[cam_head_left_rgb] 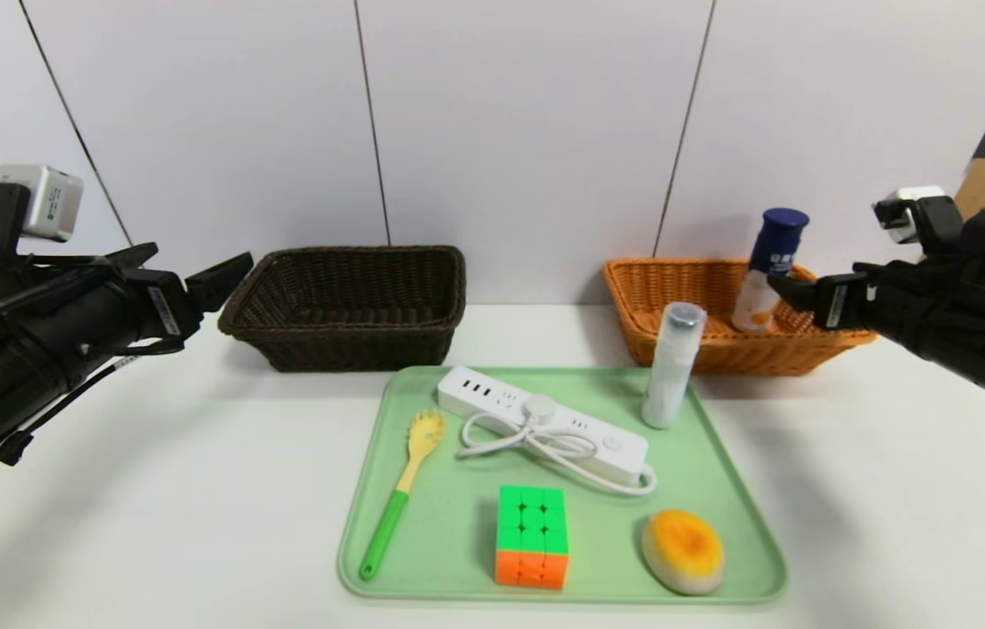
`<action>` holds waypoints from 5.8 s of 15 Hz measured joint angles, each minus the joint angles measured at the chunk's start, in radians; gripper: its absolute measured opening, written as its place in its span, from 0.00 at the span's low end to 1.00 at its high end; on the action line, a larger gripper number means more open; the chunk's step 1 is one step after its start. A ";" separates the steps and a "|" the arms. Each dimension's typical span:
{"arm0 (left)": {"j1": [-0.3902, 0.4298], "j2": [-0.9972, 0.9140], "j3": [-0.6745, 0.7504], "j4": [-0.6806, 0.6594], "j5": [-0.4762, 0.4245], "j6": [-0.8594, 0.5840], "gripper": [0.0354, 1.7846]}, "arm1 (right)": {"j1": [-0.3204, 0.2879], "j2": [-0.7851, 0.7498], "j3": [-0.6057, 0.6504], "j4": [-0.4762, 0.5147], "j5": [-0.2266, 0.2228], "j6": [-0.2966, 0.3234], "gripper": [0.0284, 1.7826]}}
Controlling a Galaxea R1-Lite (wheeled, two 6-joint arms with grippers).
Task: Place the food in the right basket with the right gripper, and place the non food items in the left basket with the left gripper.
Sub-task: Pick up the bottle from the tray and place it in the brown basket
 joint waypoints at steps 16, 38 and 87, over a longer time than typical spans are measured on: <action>-0.001 -0.003 0.051 -0.076 0.000 0.010 0.94 | 0.363 -0.453 0.440 0.024 -0.010 0.062 0.95; -0.003 -0.005 0.083 -0.076 -0.001 0.011 0.94 | 0.517 0.096 0.306 -0.415 -0.322 0.055 0.95; -0.002 -0.001 0.101 -0.077 0.000 0.009 0.94 | 0.527 0.027 0.252 -0.459 -0.333 -0.017 0.35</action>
